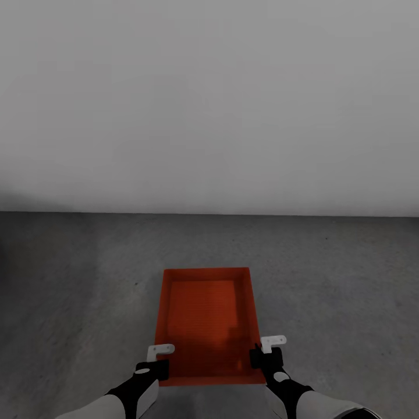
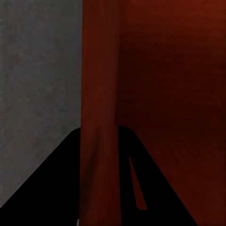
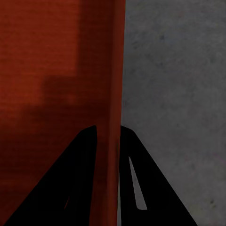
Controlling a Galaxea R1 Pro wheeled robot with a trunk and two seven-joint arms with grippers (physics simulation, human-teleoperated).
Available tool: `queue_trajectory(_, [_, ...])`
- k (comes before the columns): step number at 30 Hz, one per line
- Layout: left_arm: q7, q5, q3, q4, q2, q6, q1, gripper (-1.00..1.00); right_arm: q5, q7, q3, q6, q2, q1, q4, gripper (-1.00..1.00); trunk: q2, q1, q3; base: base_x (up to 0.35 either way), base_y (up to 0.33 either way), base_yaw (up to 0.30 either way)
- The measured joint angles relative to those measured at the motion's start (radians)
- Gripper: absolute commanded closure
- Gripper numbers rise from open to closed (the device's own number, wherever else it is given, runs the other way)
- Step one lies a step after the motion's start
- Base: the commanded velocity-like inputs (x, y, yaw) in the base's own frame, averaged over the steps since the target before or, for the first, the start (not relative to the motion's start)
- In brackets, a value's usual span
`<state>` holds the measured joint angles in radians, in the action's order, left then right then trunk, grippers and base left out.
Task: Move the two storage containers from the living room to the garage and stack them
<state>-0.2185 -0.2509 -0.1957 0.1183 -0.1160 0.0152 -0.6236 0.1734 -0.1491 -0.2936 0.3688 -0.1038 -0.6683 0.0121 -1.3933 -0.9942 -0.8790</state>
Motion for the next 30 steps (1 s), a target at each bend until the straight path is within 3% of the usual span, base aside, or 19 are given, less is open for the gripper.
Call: queue_trajectory(30, [0.0,0.0,0.001,0.0,0.0,-0.003,0.0,1.0,-0.001,0.0,0.001,-0.003,0.0,0.0,0.0,1.0,0.0,0.0,0.0,0.0,0.014,0.0])
